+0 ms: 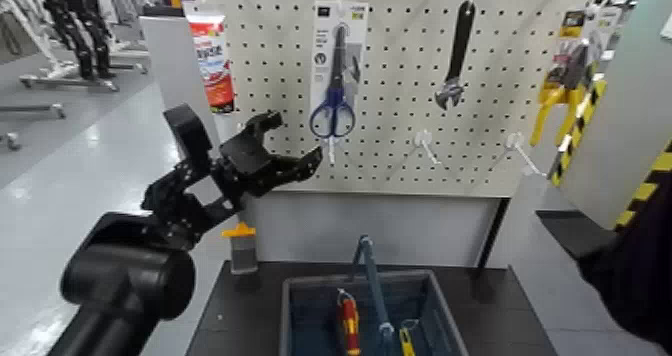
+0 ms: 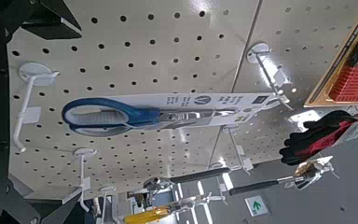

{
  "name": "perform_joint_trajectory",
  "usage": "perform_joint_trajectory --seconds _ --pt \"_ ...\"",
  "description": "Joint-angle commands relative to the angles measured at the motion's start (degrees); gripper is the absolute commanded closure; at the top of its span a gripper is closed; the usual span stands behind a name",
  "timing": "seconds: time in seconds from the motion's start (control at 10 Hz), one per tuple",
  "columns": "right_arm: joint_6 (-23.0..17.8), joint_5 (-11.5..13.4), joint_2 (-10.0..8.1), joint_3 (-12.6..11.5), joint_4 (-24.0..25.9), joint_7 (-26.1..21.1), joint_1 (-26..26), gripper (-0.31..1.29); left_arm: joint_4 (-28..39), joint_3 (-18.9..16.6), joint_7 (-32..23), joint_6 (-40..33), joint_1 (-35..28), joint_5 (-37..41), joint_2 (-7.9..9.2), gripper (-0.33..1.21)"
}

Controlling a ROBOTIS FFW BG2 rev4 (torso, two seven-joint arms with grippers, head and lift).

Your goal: Put the blue scissors into the crate.

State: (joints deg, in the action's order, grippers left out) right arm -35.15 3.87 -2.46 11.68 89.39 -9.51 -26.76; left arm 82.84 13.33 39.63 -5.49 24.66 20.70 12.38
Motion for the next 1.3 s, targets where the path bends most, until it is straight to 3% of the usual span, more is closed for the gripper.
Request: perform_joint_trajectory --seconds 0.1,0.6,0.7,0.9,1.1,1.2,1.3 --pt "0.2 0.0 0.00 0.0 0.0 0.3 0.1 0.13 -4.6 1.5 1.9 -0.7 5.4 0.2 -0.43 0.13" --pt "0.5 0.0 -0.09 0.2 0.0 1.0 0.5 0.14 -10.7 4.2 5.4 -2.1 12.8 1.1 -1.31 0.15" --pt "0.5 0.0 -0.09 0.3 -0.1 1.2 0.6 0.13 -11.2 4.6 5.9 -2.4 13.4 1.3 -1.48 0.24" --pt "0.5 0.0 -0.09 0.2 -0.2 1.3 0.7 0.13 -11.9 5.0 6.3 -4.4 14.2 1.7 -1.57 0.76" --pt "0.5 0.0 0.00 0.1 -0.2 1.3 0.7 0.14 -11.7 5.0 6.1 -5.0 14.2 1.7 -1.48 1.06" --pt "0.4 0.0 0.00 -0.1 -0.2 1.3 0.7 0.13 -11.7 5.0 5.5 -4.4 14.2 1.5 -1.57 1.20" --pt "0.4 0.0 0.00 -0.1 -0.2 1.3 0.7 0.14 -11.7 5.4 4.8 -4.4 14.2 1.5 -1.57 1.18"
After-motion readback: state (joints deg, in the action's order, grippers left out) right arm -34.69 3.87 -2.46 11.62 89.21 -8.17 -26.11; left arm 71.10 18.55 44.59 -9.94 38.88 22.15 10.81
